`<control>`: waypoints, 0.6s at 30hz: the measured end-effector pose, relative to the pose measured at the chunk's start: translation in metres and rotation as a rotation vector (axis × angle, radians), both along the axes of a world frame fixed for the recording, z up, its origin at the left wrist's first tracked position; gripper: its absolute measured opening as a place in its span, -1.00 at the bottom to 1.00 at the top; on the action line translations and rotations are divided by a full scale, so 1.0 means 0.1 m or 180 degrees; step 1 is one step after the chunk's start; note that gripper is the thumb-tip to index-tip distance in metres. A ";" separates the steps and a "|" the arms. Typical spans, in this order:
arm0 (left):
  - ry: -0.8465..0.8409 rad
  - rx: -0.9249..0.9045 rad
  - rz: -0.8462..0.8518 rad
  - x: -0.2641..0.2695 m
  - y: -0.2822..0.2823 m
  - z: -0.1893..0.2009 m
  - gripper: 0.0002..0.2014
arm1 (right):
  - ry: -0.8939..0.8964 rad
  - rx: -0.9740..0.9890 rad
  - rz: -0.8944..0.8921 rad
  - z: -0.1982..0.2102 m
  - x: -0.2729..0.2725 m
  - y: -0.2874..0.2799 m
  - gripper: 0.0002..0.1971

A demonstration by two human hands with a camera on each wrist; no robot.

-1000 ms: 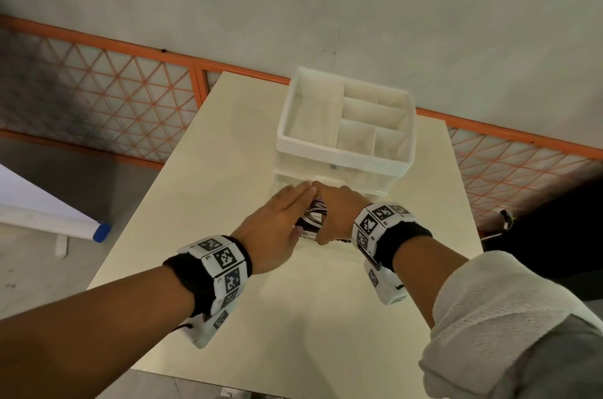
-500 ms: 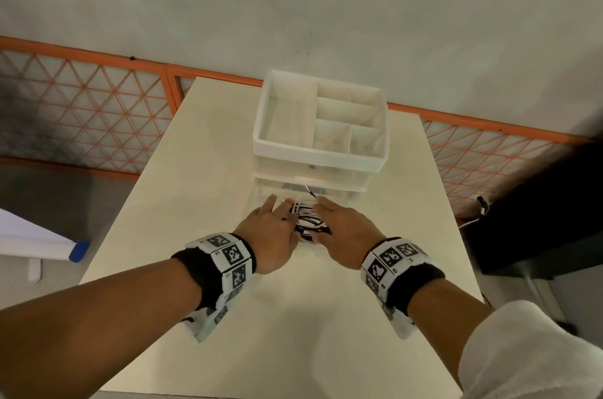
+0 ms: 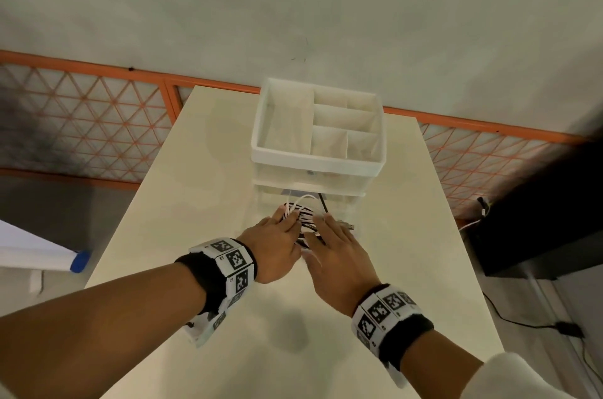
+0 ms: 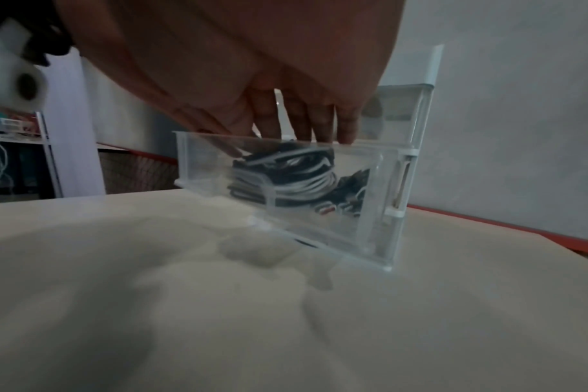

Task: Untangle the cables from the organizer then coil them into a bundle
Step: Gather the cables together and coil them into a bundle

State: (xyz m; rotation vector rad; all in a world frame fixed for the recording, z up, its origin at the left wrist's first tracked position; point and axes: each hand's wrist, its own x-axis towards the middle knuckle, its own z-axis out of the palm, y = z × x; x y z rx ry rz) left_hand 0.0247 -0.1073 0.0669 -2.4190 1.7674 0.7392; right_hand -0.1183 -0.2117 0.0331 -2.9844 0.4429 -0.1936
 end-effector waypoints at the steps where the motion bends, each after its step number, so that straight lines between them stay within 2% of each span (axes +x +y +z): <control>1: 0.0042 0.0082 0.0007 0.01 -0.01 0.01 -0.42 | -0.0003 -0.0005 0.0010 -0.05 -0.04 0.01 -0.58; 4: 0.0151 0.0185 0.0046 0.03 -0.04 0.02 -0.41 | -0.0072 -0.0019 -0.0004 -0.15 -0.05 -0.01 -0.56; 8: 0.0189 -0.0023 0.0163 0.05 -0.06 0.01 -0.43 | -0.0275 0.0025 -0.0005 -0.15 0.06 -0.09 -0.50; 12: 0.0141 -0.0083 0.0344 0.04 -0.12 0.01 -0.39 | -0.0089 0.0062 -0.0226 -0.10 0.21 -0.22 -0.53; 15: 0.0110 -0.0172 0.0473 0.02 -0.15 0.03 -0.37 | 0.0173 -0.0174 -0.0333 0.00 0.36 -0.25 -0.58; 18: 0.0199 -0.0429 0.0641 0.00 -0.07 0.07 -0.34 | 0.0150 -0.0279 -0.0452 0.06 0.47 -0.27 -0.67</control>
